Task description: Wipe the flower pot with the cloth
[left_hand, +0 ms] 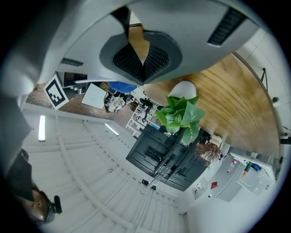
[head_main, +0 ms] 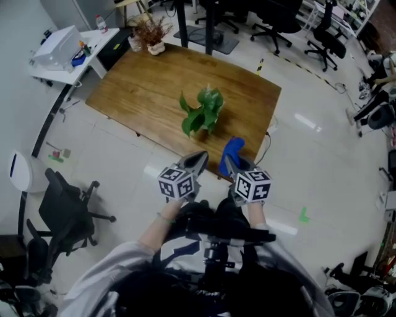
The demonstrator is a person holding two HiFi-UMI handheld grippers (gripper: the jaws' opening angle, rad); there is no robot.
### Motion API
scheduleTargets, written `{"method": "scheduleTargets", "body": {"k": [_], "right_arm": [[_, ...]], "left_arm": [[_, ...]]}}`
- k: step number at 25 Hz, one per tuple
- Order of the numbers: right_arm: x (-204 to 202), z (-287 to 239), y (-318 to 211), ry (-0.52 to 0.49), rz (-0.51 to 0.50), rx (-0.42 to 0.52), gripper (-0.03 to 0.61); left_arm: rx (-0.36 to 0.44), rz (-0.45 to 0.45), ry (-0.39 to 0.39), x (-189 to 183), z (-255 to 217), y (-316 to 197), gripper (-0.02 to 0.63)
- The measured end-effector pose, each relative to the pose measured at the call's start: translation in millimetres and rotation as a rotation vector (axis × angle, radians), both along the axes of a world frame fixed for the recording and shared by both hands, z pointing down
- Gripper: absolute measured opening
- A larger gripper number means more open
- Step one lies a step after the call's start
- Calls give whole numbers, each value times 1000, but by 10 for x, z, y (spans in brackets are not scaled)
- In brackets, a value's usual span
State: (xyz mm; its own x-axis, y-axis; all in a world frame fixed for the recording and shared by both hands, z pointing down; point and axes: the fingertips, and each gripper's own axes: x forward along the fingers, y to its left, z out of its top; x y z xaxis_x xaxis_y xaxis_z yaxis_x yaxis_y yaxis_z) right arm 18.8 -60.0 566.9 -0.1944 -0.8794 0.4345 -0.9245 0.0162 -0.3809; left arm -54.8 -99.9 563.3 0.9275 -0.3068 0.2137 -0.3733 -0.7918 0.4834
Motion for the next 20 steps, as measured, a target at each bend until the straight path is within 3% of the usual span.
{"method": "scheduleTargets", "body": {"k": [20], "right_arm": [[234,-275,61,30,18,50,61]], "left_arm": [[-24,16,18,258,-14,-14,8]]}}
